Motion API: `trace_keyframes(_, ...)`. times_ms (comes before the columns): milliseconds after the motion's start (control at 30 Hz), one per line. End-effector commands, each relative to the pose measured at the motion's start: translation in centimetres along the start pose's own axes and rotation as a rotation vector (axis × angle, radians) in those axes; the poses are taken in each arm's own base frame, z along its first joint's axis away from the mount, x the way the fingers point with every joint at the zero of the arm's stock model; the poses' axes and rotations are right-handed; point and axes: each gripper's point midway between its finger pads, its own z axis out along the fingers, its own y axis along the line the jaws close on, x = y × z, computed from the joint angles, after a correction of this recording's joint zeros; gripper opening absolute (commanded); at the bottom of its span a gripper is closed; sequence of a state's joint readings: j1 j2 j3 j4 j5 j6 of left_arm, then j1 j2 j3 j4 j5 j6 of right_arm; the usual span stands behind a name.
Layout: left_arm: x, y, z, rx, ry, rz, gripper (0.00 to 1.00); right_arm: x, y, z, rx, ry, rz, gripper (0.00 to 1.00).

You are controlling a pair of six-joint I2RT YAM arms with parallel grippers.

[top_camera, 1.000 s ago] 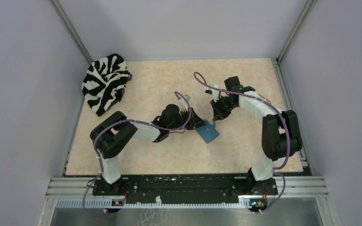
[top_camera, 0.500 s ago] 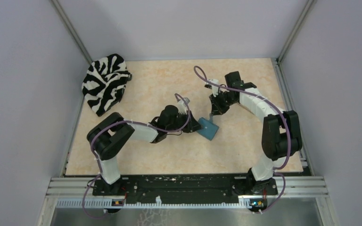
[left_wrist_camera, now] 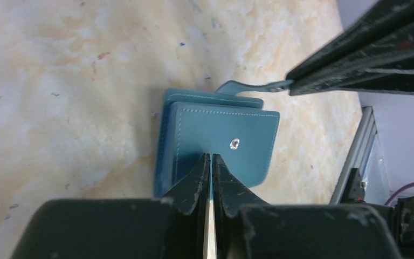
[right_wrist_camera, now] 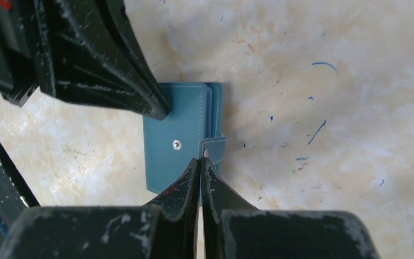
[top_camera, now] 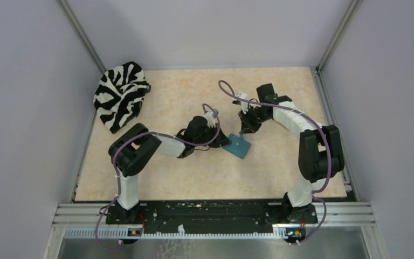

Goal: Put the credit cards into the card holder
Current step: Close the card holder at the center of the board.

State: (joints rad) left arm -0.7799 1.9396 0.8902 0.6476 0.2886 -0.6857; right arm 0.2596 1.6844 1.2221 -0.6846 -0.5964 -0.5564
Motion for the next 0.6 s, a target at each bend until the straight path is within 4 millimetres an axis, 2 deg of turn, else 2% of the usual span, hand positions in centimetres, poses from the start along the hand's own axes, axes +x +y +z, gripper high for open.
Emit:
trace_keyframes(0,0.5,1.2,1.0,-0.030,0.025,0.008,0.08,-0.6,0.6,-0.1,-0.015,-0.034,-0.074,0.00)
trace_keyframes(367,2.0,2.0,1.3,-0.026,0.056,-0.035,0.01,2.3,1.8,1.8,-0.029,0.035,-0.077,0.00)
trace_keyframes(567,2.4,1.9,1.2,-0.014,0.059,-0.046,0.00,2.7,2.0,2.2,-0.021,0.048,-0.071,0.00)
